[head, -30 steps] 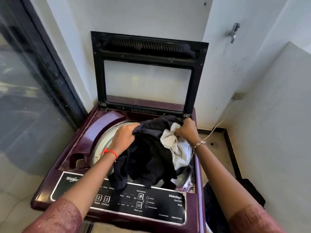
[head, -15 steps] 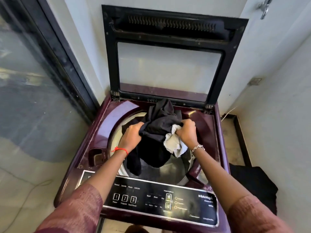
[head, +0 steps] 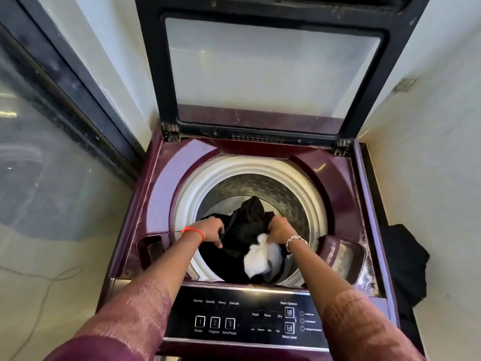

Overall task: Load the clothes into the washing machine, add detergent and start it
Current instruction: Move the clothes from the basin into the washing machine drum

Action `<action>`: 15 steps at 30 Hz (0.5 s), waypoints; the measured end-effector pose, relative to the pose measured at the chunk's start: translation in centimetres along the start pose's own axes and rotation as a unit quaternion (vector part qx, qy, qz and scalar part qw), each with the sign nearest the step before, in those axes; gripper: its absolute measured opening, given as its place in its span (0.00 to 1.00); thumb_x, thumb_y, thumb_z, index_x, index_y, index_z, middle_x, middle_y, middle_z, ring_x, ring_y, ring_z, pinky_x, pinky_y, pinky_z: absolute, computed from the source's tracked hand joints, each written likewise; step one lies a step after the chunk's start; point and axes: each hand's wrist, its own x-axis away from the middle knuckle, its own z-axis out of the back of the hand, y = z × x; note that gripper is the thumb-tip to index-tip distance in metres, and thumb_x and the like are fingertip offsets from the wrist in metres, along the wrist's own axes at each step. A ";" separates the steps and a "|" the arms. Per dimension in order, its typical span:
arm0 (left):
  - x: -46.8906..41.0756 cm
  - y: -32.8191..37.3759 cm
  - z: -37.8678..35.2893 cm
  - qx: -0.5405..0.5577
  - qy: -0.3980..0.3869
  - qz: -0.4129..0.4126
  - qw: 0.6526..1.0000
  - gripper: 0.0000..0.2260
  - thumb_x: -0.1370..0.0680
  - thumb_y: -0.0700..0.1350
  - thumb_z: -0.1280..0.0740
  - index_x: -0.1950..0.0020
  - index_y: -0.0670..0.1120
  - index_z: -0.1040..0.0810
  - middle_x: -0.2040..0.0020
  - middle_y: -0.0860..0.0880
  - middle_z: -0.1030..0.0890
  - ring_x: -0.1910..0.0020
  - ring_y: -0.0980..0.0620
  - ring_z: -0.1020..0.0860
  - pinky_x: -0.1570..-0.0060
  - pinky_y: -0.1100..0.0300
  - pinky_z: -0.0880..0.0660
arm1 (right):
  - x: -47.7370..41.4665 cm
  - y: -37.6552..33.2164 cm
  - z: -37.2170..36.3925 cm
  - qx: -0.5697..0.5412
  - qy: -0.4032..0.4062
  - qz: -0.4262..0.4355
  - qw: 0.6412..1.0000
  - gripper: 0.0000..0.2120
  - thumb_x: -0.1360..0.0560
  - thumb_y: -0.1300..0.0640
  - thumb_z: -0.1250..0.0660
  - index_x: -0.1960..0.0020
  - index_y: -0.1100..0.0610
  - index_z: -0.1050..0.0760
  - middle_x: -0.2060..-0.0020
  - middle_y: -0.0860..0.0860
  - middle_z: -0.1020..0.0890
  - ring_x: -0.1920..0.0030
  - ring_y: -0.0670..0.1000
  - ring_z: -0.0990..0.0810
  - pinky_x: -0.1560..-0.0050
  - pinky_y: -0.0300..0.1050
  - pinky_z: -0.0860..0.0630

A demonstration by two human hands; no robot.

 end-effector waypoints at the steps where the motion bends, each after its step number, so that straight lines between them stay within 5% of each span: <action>1: -0.3 -0.1 0.0 -0.001 -0.017 -0.003 1.000 0.25 0.31 0.45 0.25 0.36 0.42 0.26 0.37 0.43 0.25 0.40 0.44 0.25 0.42 0.57 0.29 | -0.1 0.0 -0.1 0.007 -0.011 -0.010 1.000 0.19 0.33 0.62 0.27 0.44 0.66 0.25 0.50 0.59 0.20 0.44 0.58 0.22 0.46 0.45 0.25; 6: -0.6 1.9 1.7 0.020 0.010 -0.051 0.998 0.21 0.28 0.42 0.28 0.36 0.40 0.27 0.41 0.42 0.22 0.43 0.45 0.24 0.46 0.59 0.30 | 0.2 -0.9 1.3 -0.006 0.010 -0.018 1.000 0.14 0.29 0.63 0.31 0.44 0.64 0.23 0.54 0.57 0.22 0.44 0.58 0.21 0.48 0.44 0.25; 9: -0.6 4.4 3.7 0.021 0.070 -0.108 0.992 0.17 0.28 0.40 0.29 0.40 0.40 0.24 0.45 0.42 0.20 0.46 0.45 0.22 0.48 0.60 0.29 | 1.2 -0.6 3.1 0.007 0.076 -0.002 0.997 0.15 0.31 0.63 0.28 0.45 0.62 0.22 0.45 0.60 0.21 0.44 0.59 0.21 0.44 0.48 0.25; 15: 0.5 12.7 7.9 0.027 0.166 -0.242 0.956 0.12 0.27 0.40 0.32 0.43 0.42 0.21 0.50 0.44 0.18 0.49 0.47 0.22 0.48 0.56 0.27 | 5.6 1.8 8.3 -0.073 0.268 0.030 0.960 0.08 0.30 0.62 0.35 0.54 0.59 0.19 0.53 0.61 0.17 0.51 0.61 0.20 0.49 0.50 0.23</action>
